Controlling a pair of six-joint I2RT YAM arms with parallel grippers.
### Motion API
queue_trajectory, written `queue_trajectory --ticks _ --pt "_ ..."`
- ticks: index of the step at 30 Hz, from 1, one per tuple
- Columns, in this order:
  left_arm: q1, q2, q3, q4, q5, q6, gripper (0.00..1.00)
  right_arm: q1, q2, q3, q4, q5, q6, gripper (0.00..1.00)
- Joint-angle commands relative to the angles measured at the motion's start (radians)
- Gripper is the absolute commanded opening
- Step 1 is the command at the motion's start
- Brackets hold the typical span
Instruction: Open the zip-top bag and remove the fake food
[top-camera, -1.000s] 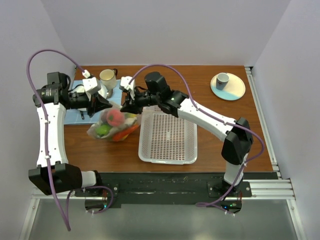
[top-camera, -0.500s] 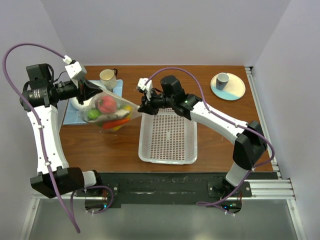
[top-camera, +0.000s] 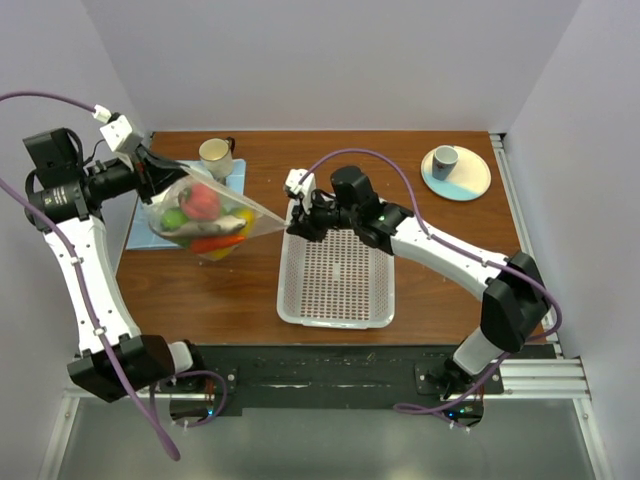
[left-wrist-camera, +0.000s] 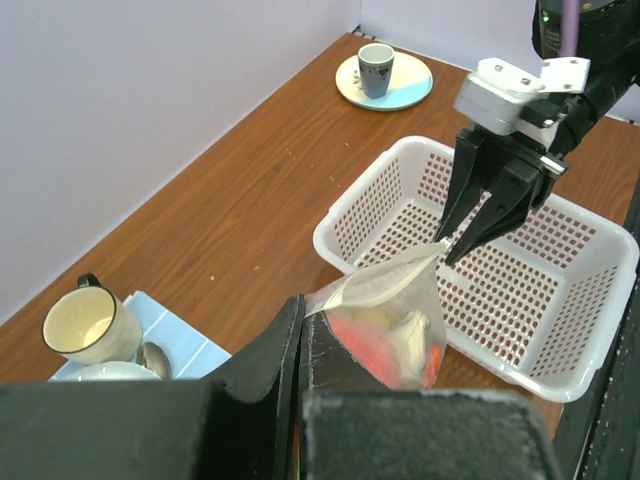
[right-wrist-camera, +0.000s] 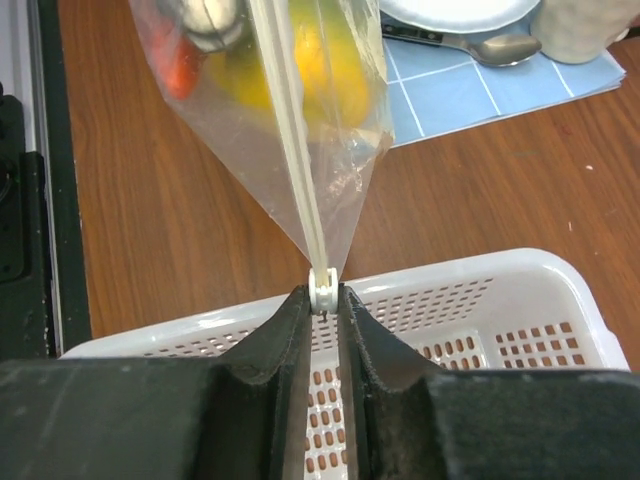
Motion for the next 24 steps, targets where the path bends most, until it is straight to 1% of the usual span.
queue_trajectory --ticks 1,2,3,5,6,7,8,10,14,17,21,24 --pt "0.024 -0.069 -0.043 0.094 0.074 -0.016 0.00 -0.011 -0.017 0.049 -0.091 0.052 0.025 0.31" --pt "0.024 -0.081 -0.053 0.073 0.073 -0.002 0.00 -0.011 -0.033 0.063 -0.094 0.042 0.038 0.34" --pt "0.024 -0.086 -0.067 0.060 0.071 0.027 0.00 -0.011 -0.044 0.085 -0.091 0.029 0.045 0.41" --pt "0.022 -0.090 -0.073 -0.013 0.071 0.073 0.00 -0.011 -0.079 0.097 -0.074 0.019 0.066 0.50" --pt "0.022 -0.090 -0.070 -0.042 0.071 0.125 0.00 -0.011 -0.090 0.108 -0.065 0.020 0.072 0.58" --pt "0.019 -0.089 -0.069 -0.071 0.071 0.151 0.00 -0.011 -0.096 0.112 -0.050 0.026 0.078 0.60" --pt "0.019 -0.084 -0.067 -0.128 0.070 0.180 0.00 -0.011 -0.099 0.117 -0.039 0.029 0.085 0.61" --pt "0.013 -0.080 -0.063 -0.173 0.068 0.242 0.00 -0.010 -0.096 0.138 -0.014 0.052 0.092 0.62" --pt "-0.015 -0.071 -0.053 -0.323 0.045 0.364 0.00 -0.010 -0.076 0.160 0.052 0.092 0.118 0.62" --pt "-0.025 -0.074 -0.063 -0.397 0.035 0.452 0.00 -0.002 -0.046 0.180 0.070 0.068 0.131 0.62" --pt "-0.030 -0.094 -0.121 -0.397 0.025 0.469 0.00 0.027 -0.003 0.188 0.069 0.028 0.141 0.62" --pt "-0.030 -0.092 -0.130 -0.397 0.022 0.470 0.00 0.051 0.011 0.166 0.082 0.035 0.143 0.62"
